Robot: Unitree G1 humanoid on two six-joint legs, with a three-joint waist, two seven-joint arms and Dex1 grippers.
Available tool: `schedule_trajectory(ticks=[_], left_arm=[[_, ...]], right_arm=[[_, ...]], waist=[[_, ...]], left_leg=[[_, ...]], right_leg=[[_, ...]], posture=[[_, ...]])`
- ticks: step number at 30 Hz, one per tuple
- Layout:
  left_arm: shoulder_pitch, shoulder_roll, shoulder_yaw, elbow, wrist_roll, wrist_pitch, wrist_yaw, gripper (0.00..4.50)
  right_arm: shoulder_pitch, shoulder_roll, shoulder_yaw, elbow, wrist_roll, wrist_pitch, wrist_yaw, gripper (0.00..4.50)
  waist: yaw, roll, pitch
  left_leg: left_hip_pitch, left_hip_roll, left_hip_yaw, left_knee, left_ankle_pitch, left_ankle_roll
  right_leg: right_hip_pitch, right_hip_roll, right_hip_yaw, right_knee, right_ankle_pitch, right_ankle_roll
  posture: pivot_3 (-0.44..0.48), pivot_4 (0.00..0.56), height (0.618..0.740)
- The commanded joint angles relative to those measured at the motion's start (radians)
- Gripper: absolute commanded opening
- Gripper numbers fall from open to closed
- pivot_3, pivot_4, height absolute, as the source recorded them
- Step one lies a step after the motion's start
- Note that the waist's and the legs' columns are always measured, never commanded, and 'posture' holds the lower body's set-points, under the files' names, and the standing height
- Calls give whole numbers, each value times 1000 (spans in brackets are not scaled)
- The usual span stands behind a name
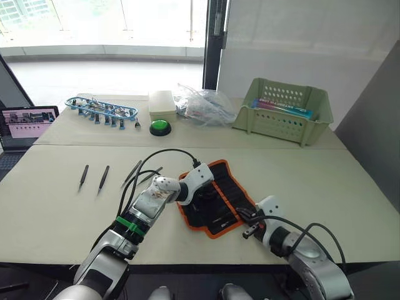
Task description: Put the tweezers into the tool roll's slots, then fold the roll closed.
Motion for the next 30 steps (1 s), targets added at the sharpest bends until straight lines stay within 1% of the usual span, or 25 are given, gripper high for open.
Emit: schedule_trajectory(ticks=[1, 5, 7, 9, 11, 13, 14, 16, 18, 20, 22, 23, 25, 28, 30], left_arm=[[36, 79, 115, -181, -65, 81, -21, 3054], [134, 186, 258, -400, -170, 218, -27, 4385], [206, 228, 353, -503, -224, 283, -11, 4451], [334, 269, 484, -606, -263, 308, 12, 4451], [486, 276, 619, -680, -276, 283, 45, 4451], [657, 246, 769, -752, -278, 246, 83, 4451], [725, 229, 821, -784, -280, 232, 99, 4451], [884, 161, 917, -839, -286, 178, 126, 4451], [1070, 68, 987, -875, -274, 79, 138, 4451], [1213, -47, 1056, -863, -278, -33, 163, 4451], [1291, -130, 1116, -806, -276, -146, 193, 4451], [1309, -162, 1151, -776, -293, -181, 211, 4451], [1330, -200, 1207, -723, -337, -219, 237, 4451], [1352, -213, 1249, -678, -391, -248, 248, 4451], [1357, -202, 1247, -677, -402, -257, 257, 4451]], right_arm=[[19, -3, 25, 33, -9, 46, -1, 0], [16, -5, 25, 43, -10, 46, 2, 0], [14, -8, 26, 46, -7, 47, 8, 0], [8, -12, 28, 54, -7, 45, 18, 0], [3, -15, 26, 65, -7, 41, 26, 0], [-5, -20, 22, 79, -6, 35, 35, 0], [-7, -23, 19, 85, -6, 32, 41, 0], [-13, -26, 16, 100, -7, 25, 51, 0], [-18, -30, 13, 113, -8, 21, 59, 0], [-26, -27, 3, 125, -3, 21, 62, 0], [-32, -25, -7, 135, 1, 21, 63, 0], [-34, -24, -11, 138, 5, 22, 67, 0], [-35, -27, -15, 142, 8, 22, 76, 0], [-35, -41, -23, 154, 9, 19, 97, 0], [-35, -46, -28, 161, 8, 17, 109, 0]], waist=[[-9, 0, 0], [-12, 0, 0], [-15, 0, 0], [-18, 0, 0], [-18, 0, 0], [-17, 0, 0], [-16, -1, 0], [-12, -3, 0], [-11, -4, -2], [-12, -6, -2], [-6, -8, -1], [-5, -9, -1], [-3, -9, -1], [-5, -9, -1], [-7, -9, -1]], left_leg=[[0, 0, 0, 0, 0, 0], [0, 1, -1, -2, 0, 0], [0, 1, -1, -2, 0, 0], [1, 1, 0, -2, 0, 0], [1, 1, 0, -3, 0, 0], [3, 2, 1, -4, 0, 0], [3, 2, 1, -4, 0, 0], [3, 2, 1, -4, 0, 0], [4, 3, 1, -4, 0, -1], [4, 3, 2, -4, -1, -2], [3, 3, 2, -4, -5, -8], [4, 3, 2, -4, -5, -8], [3, 6, -1, -4, -7, -12], [0, 11, -3, -5, -8, -13], [-1, 10, -1, -4, -8, -13]], right_leg=[[0, 0, 0, 0, 0, 0], [-1, 0, 0, 0, -1, -1], [-1, 0, 0, -1, -1, 0], [0, -2, 0, -1, -1, 0], [0, -2, 0, -1, -1, -1], [0, -2, 0, -1, -2, -2], [0, -3, -1, 0, -2, -3], [0, -5, -2, -1, -3, -4], [1, -7, -2, -2, -7, -10], [1, -9, 0, -4, -7, -10], [0, -11, 0, -6, -7, -10], [-3, -11, -1, -7, -7, -10], [-2, -11, -2, -16, -7, -10], [-3, -12, -3, -21, -7, -10], [-3, -17, -5, -22, -7, -10]], posture=[[0, 150, 738], [0, 150, 738], [0, 150, 738], [0, 150, 738], [0, 150, 738], [0, 150, 738], [0, 150, 738], [0, 150, 738], [0, 150, 738], [0, 150, 738], [0, 150, 738], [0, 150, 738], [0, 150, 738], [0, 150, 738], [0, 150, 738]])
